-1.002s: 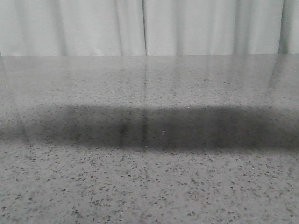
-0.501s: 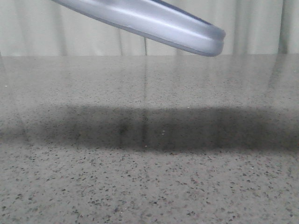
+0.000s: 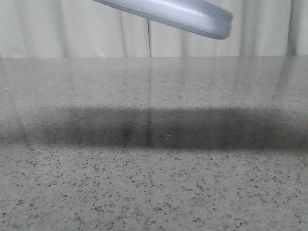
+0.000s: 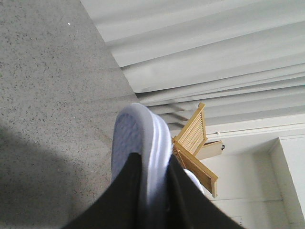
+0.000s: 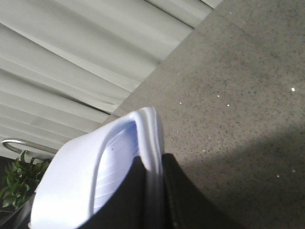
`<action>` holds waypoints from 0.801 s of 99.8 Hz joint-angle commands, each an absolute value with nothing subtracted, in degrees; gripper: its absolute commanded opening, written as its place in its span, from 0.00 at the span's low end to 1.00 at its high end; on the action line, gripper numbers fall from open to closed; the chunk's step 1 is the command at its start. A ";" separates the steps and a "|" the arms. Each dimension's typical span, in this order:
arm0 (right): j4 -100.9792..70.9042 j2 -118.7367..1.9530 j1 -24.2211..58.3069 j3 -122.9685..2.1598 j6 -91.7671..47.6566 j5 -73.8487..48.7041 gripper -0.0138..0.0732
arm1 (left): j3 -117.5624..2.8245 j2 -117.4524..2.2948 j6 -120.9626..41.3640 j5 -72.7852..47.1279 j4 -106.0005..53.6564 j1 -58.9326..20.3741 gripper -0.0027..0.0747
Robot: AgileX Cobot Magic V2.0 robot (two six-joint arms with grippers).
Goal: Insert blue slippers together front up
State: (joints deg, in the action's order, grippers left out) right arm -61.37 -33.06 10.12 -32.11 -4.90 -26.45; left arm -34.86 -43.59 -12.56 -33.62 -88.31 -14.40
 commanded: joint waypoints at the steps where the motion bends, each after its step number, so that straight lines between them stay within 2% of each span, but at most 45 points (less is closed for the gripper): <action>1: -65.81 -33.65 10.07 -31.67 -6.10 -24.51 0.04 | -36.38 -43.47 -12.24 -38.11 -92.83 -14.93 0.06; 53: -77.14 -35.62 10.07 -28.74 -17.03 -27.48 0.04 | -36.38 -43.47 -13.16 -41.53 -95.30 -14.93 0.06; 80: -91.84 -40.68 10.07 -28.74 -32.02 -32.78 0.04 | -36.38 -43.47 -13.48 -43.31 -95.66 -14.93 0.06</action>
